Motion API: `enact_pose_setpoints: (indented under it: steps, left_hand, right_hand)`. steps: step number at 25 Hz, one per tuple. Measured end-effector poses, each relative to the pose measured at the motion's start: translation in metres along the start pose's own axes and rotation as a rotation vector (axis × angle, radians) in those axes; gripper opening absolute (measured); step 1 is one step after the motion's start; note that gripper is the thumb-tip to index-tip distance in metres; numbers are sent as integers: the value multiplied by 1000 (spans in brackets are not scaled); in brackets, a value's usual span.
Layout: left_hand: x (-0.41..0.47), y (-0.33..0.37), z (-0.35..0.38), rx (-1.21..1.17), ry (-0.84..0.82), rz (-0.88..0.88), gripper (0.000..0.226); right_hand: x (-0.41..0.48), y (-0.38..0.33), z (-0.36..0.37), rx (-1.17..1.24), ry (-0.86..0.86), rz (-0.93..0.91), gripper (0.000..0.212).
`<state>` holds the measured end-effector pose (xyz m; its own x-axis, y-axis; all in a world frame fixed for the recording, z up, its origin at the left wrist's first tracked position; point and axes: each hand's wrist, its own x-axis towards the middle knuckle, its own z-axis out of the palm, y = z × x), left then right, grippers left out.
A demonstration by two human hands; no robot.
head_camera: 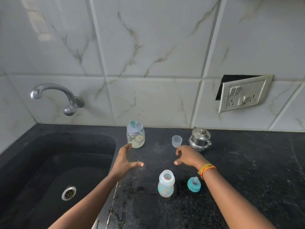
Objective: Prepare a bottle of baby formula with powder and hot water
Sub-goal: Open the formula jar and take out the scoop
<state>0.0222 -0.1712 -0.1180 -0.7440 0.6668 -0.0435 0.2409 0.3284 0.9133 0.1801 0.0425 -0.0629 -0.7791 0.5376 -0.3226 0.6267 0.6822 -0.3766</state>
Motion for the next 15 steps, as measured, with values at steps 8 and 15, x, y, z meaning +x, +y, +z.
enact_pose_setpoints:
  steps: [8,15]
  left_hand:
    - [61,3,4,-130,190,-160,123]
    - [96,-10,10,-206,187,-179,138]
  right_hand:
    - [68,-104,-7,346,143,-147,27]
    - [108,-128,11,478,200,-124,25]
